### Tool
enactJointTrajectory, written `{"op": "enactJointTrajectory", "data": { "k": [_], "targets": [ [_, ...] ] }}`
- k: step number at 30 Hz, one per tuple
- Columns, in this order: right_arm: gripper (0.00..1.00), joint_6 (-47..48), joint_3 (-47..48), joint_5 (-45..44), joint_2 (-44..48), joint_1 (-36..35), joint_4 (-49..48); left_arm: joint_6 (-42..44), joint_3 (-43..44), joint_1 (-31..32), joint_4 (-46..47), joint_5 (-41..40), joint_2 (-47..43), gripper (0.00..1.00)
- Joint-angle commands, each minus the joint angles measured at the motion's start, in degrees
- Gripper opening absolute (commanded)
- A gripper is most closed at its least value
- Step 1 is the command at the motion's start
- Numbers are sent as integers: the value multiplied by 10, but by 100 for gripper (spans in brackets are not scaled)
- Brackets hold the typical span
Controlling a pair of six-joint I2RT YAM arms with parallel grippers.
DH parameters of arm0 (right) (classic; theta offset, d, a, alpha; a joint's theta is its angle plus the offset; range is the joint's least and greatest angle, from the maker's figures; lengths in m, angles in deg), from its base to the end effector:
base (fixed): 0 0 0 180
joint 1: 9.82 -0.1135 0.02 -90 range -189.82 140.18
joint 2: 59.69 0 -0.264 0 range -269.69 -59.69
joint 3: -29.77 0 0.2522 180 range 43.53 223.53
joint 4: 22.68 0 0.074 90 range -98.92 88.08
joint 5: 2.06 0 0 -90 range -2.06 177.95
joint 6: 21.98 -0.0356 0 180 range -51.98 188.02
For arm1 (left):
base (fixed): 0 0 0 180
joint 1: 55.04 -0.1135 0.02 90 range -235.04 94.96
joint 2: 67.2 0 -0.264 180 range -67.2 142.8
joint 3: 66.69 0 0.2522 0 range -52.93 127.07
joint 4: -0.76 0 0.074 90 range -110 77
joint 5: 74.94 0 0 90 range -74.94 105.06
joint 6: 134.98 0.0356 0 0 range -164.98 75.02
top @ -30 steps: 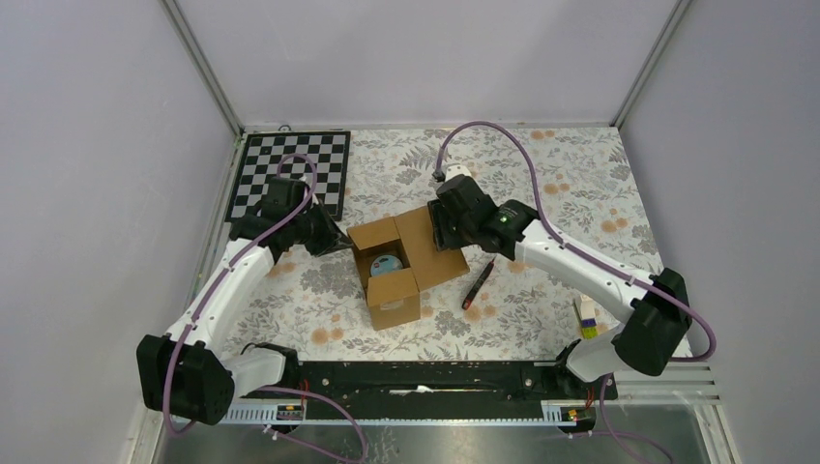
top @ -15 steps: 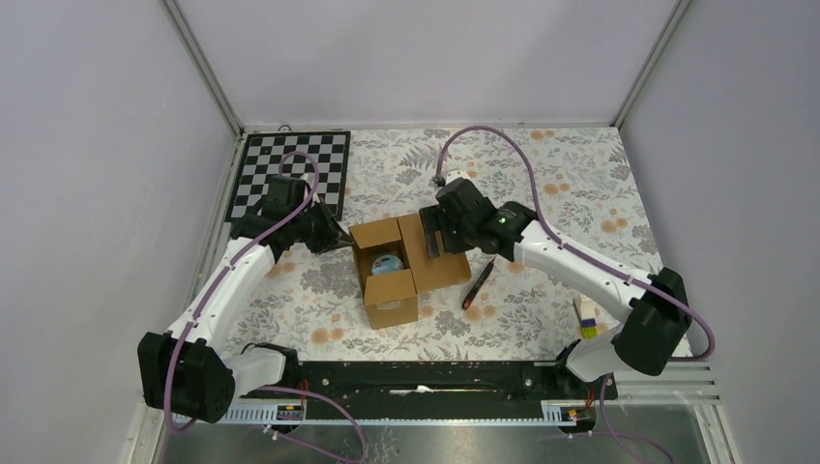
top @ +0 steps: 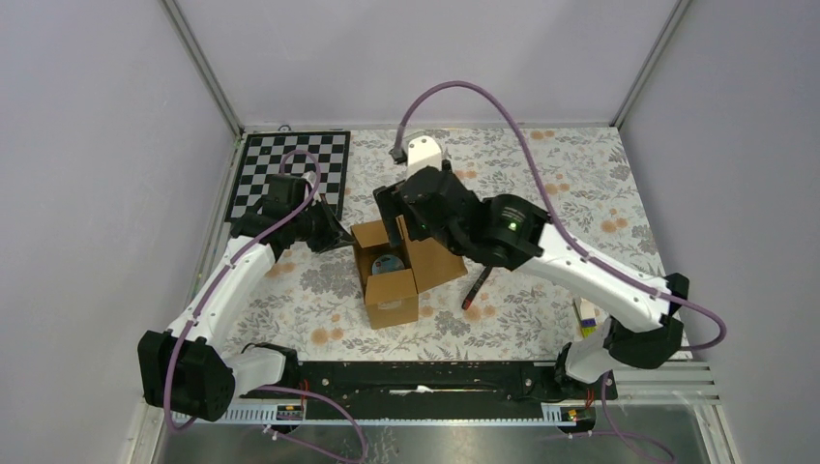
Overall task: Unpack the express box
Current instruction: Open the express box at the center of the board.
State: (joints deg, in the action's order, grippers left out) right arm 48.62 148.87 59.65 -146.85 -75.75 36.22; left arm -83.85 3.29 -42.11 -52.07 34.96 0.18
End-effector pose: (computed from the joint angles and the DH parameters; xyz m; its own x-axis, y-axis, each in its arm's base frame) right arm 0.1438 0.2806 0.4628 -0.3842 -0.1430 -0.9121 -0.5344 0.8400 0.0934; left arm 0.2304 -0.0653 0.2860 -0.8485 -0.4106 -0.3339 -0.1411 0.7835 -0.6051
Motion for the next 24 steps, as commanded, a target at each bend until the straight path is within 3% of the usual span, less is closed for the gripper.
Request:
{"op": "enactJointTrajectory", "data": {
  "k": [1,11,17,24],
  "targets": [
    [89,8,-24,-66,-61,1,67,10,25,-1,26,14,1,0],
    [91,-30,-110,4,-115,40,22,6,18,-1,34,18,-1,0],
    [79,-51,-187,86,-97,84,-56,2,13,0,43,25,-1,0],
    [64,-68,-218,169,-111,88,-115,-12,4,2,69,39,0,0]
  ]
}}
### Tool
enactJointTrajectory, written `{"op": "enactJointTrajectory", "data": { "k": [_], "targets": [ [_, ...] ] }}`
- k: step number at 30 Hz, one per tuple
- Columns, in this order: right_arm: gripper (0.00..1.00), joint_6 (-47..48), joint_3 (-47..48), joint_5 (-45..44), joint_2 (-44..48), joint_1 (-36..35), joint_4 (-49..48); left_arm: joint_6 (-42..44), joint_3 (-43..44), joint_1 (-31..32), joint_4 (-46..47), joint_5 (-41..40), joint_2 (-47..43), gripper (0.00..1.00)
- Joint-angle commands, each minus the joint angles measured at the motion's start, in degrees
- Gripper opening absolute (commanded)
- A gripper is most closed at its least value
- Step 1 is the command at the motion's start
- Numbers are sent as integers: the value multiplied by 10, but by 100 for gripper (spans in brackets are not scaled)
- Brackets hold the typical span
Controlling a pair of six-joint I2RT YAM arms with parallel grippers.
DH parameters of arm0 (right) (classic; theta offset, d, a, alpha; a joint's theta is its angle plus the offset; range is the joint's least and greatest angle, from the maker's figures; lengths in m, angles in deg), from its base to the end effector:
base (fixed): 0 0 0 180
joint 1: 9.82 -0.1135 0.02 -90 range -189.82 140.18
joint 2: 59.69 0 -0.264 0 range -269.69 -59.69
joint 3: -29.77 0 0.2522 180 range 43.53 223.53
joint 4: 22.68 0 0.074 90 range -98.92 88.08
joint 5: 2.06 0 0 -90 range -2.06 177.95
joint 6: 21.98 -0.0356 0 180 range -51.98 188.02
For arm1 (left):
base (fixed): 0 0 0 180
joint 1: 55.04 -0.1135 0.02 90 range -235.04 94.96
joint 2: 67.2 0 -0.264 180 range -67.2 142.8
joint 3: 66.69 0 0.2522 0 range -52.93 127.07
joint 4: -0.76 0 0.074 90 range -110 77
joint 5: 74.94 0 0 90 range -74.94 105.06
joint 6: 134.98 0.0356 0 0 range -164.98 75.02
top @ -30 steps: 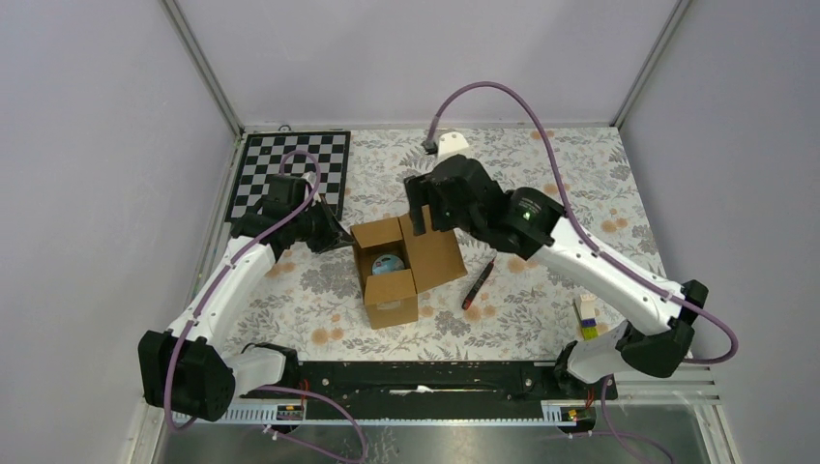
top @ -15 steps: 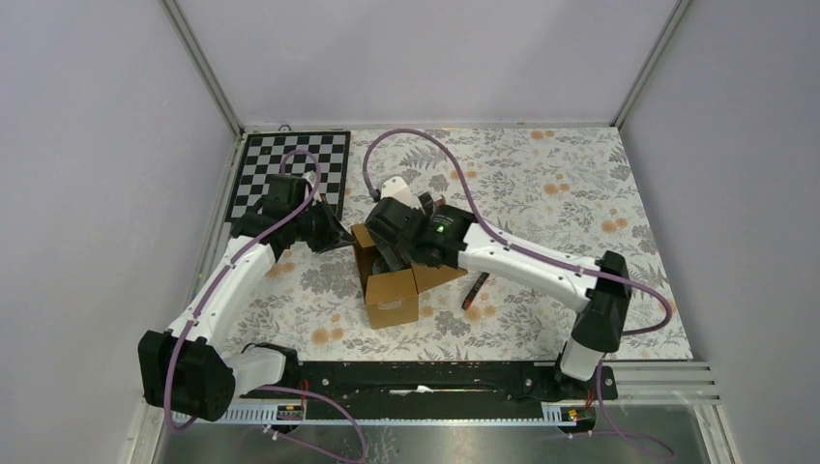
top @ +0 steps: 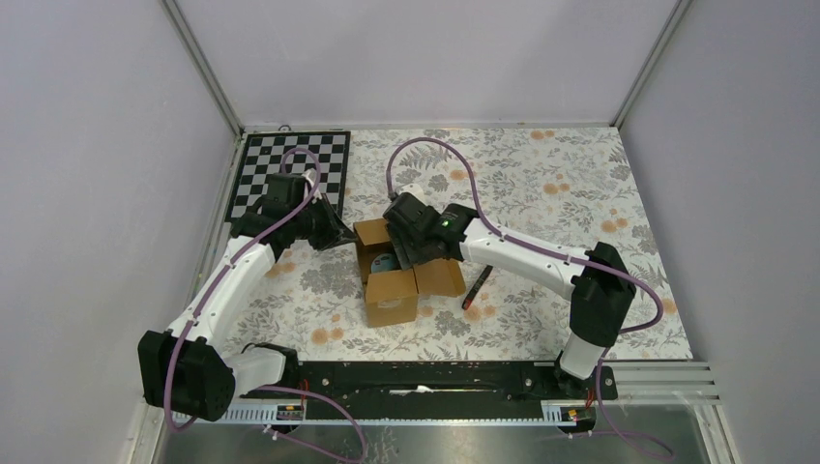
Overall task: Unpack the express box
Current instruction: Open the express box at the center of the board, then pour the product at the center of the board.
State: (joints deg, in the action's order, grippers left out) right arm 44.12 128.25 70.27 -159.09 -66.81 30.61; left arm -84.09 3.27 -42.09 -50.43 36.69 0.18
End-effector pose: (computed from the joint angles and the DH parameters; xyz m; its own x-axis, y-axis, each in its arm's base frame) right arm 0.2152 0.3114 0.2824 -0.6886 -0.3513 -0.6344 -0.4630 0.8863 0.0118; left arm 0.2321 -0.0668 0.2882 -0.8486 -0.4066 -0.3386 -0.1153 0.7666 -0.6317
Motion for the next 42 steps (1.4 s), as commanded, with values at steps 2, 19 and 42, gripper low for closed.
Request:
{"op": "enactJointTrajectory", "data": {
  "k": [2,19,42],
  "targets": [
    [55,-30,-25,72,13,3,-73,-14,2,4,59,24,2,0],
    [0,-16,30,-80,32,19,-23,-32,82,5,67,53,12,53],
    [0,288,109,-692,-78,0,-59,-141,-30,21,205,68,4,77]
  ]
}}
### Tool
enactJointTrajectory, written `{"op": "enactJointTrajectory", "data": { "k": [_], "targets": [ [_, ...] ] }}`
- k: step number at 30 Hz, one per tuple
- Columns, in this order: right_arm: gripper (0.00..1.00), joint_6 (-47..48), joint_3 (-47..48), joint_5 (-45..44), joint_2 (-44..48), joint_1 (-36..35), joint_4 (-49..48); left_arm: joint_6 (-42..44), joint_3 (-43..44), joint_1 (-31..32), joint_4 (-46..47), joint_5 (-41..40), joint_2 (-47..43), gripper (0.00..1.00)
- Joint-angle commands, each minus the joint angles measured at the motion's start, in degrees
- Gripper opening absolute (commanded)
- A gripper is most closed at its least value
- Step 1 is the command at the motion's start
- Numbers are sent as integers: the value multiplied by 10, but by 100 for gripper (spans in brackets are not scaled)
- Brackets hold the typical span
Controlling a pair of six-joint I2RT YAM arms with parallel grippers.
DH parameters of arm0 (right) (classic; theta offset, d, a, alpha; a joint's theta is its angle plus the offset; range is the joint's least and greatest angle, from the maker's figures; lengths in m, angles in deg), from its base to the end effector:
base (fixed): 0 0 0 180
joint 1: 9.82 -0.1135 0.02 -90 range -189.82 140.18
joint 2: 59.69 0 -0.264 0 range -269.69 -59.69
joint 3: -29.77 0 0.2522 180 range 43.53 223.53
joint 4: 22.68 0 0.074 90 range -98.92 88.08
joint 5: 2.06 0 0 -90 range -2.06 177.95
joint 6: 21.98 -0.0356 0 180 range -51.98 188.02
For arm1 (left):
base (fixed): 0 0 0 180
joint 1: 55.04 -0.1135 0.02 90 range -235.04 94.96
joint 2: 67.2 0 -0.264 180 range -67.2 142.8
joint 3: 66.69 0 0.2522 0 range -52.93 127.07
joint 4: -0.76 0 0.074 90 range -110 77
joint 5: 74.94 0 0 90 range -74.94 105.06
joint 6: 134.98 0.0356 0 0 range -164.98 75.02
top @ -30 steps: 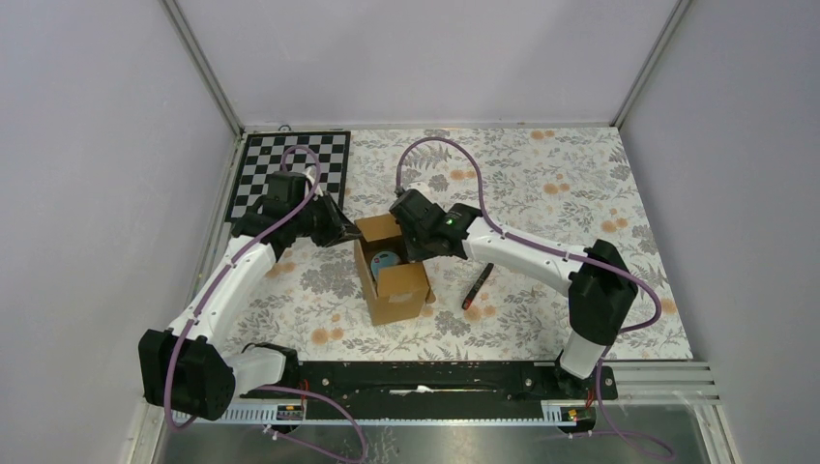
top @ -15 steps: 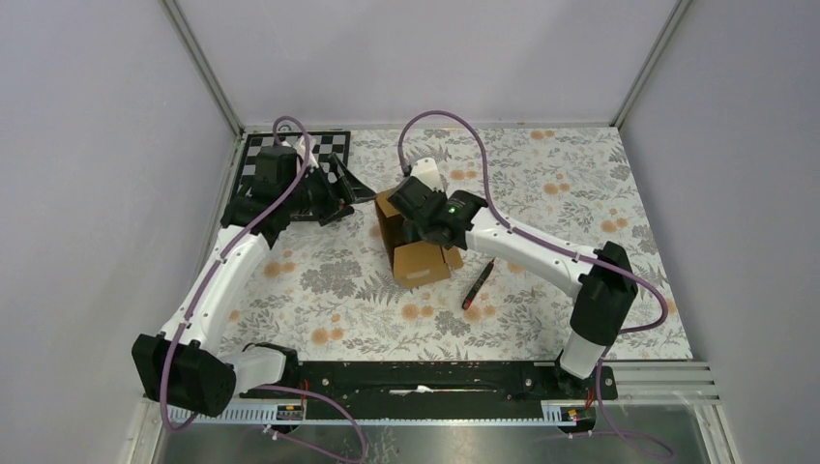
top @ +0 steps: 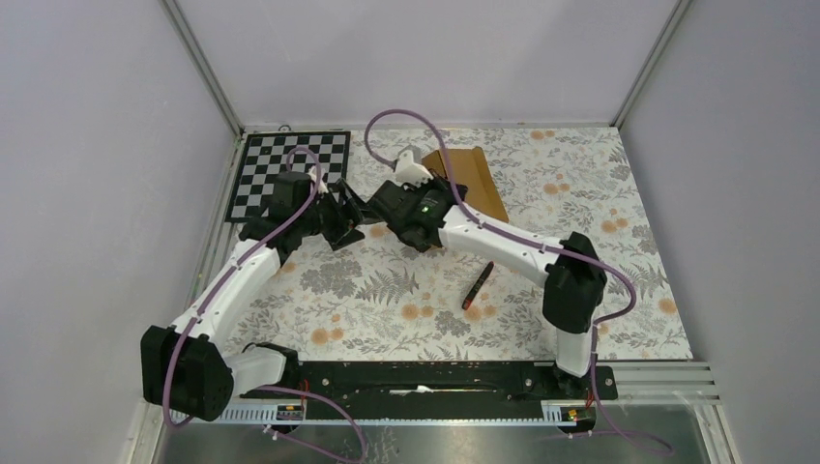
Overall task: Unpack the express box
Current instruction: Pour the product at the center of the board.
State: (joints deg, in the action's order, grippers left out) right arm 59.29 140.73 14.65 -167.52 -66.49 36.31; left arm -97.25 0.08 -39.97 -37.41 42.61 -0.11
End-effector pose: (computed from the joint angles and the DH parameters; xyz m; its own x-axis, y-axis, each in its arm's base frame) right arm 0.2482 0.3154 0.3089 -0.4411 -0.5914 -0.6750 0.1235 0.7050 -0.6984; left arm 0.2391 -0.0814 0.2896 -0.8266 -0.5036 -0.2513 -0.1203 0.5943 -0.7952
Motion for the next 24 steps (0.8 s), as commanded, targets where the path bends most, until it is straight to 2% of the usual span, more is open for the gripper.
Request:
{"op": "enactJointTrajectory", "data": {
  "k": [1,2,3,5,6,7,8,11,13,15,24],
  "targets": [
    [0,213,-51,-135,17,1,-211,-13,-2,0,82,14,13,76],
    [0,311,-100,-127,34,8,-334,-19,-8,0,95,27,21,75],
    [0,452,-159,-112,49,12,-541,-29,-16,2,116,39,29,73],
    [0,835,-252,-93,43,10,-1049,-51,-34,10,158,58,41,72],
    [0,1016,-236,-91,5,10,-1248,-62,-40,15,178,67,48,71],
    [0,1175,-200,-89,-55,10,-1385,-74,-46,21,197,74,56,70],
    [0,1241,-176,-91,-75,8,-1422,-87,-51,26,218,82,63,70],
    [0,1197,-179,-79,-80,-13,-1374,-119,-67,38,265,88,80,69],
    [0,1238,-176,-71,-90,-16,-1409,-139,-84,40,305,94,90,69],
    [0,1233,-177,-66,-88,-18,-1409,-162,-89,47,342,107,108,68],
    [0,1229,-234,-16,-71,-65,-1422,-193,-55,69,396,109,164,68]
  ]
}}
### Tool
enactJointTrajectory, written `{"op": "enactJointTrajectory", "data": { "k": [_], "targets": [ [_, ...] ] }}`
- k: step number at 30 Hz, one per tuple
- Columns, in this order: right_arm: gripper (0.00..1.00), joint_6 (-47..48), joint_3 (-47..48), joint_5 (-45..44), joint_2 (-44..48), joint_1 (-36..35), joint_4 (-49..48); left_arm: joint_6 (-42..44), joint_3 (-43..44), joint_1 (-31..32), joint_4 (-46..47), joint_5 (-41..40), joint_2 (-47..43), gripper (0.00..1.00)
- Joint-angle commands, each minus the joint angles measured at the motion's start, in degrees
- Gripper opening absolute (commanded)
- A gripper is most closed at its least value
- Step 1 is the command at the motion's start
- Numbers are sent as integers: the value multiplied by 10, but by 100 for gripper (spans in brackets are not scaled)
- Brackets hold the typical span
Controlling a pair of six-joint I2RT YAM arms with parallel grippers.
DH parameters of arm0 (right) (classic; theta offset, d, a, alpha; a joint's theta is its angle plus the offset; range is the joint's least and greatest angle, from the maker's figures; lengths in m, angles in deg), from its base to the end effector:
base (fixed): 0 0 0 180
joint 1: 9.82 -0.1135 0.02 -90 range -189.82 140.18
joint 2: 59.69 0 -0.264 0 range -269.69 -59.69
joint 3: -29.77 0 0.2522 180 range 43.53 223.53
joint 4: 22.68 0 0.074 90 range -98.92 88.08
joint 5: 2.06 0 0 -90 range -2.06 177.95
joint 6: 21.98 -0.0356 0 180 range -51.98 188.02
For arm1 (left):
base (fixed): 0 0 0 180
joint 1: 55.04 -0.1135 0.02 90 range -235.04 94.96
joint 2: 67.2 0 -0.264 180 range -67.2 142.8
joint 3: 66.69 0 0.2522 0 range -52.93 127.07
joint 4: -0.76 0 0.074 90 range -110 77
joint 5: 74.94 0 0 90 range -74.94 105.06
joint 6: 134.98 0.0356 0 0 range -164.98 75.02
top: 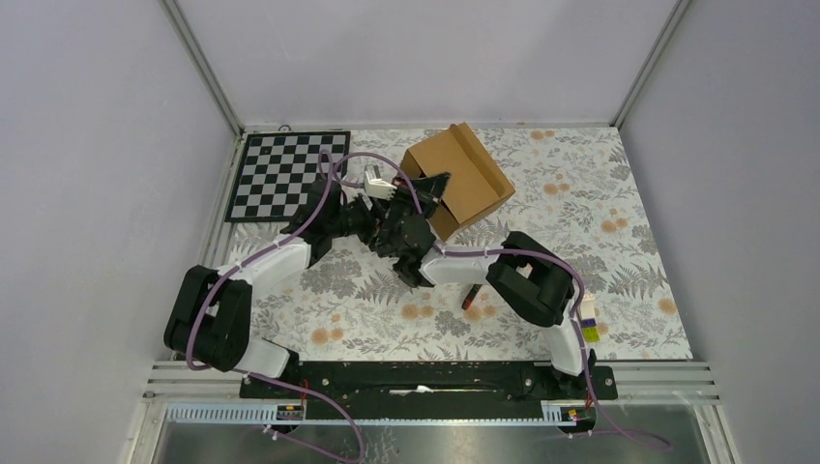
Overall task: Unpack the express box
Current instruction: Pour the product at the center of the board.
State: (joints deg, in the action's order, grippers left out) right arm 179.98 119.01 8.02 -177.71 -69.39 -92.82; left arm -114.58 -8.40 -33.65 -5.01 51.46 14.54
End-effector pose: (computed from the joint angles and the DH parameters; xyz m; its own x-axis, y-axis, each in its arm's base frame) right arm 0.2456 0.3490 0.2781 -0.3323 -0.8862 -0.3227 0.2269 0.2570 -0.9394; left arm 0.2745 -0.1302 0.2243 -0.8856 -0.4633 -0.0327 -0.1556 0.3623 -0.9190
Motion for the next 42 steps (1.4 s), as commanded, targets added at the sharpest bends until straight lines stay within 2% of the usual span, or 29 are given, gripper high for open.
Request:
{"op": "enactJointTrajectory", "data": {
  "k": [1,7,10,11,14,16,19,20,21,25,27,28,29,30,32,36,38,42],
  "targets": [
    [0,17,-24,54,34,-40,-131,-26,34,7,86,23,23,68],
    [0,1,-72,78,47,-94,-148,-41,67,9,119,28,81,69],
    [0,-57,-55,41,64,-92,-122,-44,65,12,137,29,99,68],
    [0,-97,-52,28,75,-89,-86,-43,61,14,145,28,99,68],
    [0,-314,-37,-1,120,-85,119,-43,46,16,175,20,95,67],
    [0,-511,-7,-1,150,-85,360,-42,38,16,189,13,92,61],
    [0,-887,119,88,176,-75,854,-45,21,16,229,3,88,40],
    [0,-975,167,139,175,-66,983,-45,18,16,241,1,88,36],
    [0,-1022,197,182,176,-58,1062,-43,16,16,246,-1,88,31],
    [0,-1052,222,252,186,-52,1128,-47,7,17,291,0,90,4],
    [2,-1077,240,272,180,-47,1164,-50,6,18,305,6,88,0],
    [13,-1092,248,288,180,-42,1182,-52,6,18,324,17,90,0],
    [32,-1109,251,313,186,-35,1201,-59,6,18,343,28,95,0],
    [57,-1128,251,347,195,-26,1211,-68,6,18,370,40,102,0],
    [97,-1164,239,428,233,-2,1214,-90,5,14,433,69,116,0],
    [100,-1194,188,567,345,45,1179,-100,16,10,498,112,131,0],
    [100,-1215,168,574,391,75,1175,-93,21,9,531,128,133,0],
    [100,-1296,93,656,483,225,1150,-27,30,10,527,125,121,0]
  ]
}}
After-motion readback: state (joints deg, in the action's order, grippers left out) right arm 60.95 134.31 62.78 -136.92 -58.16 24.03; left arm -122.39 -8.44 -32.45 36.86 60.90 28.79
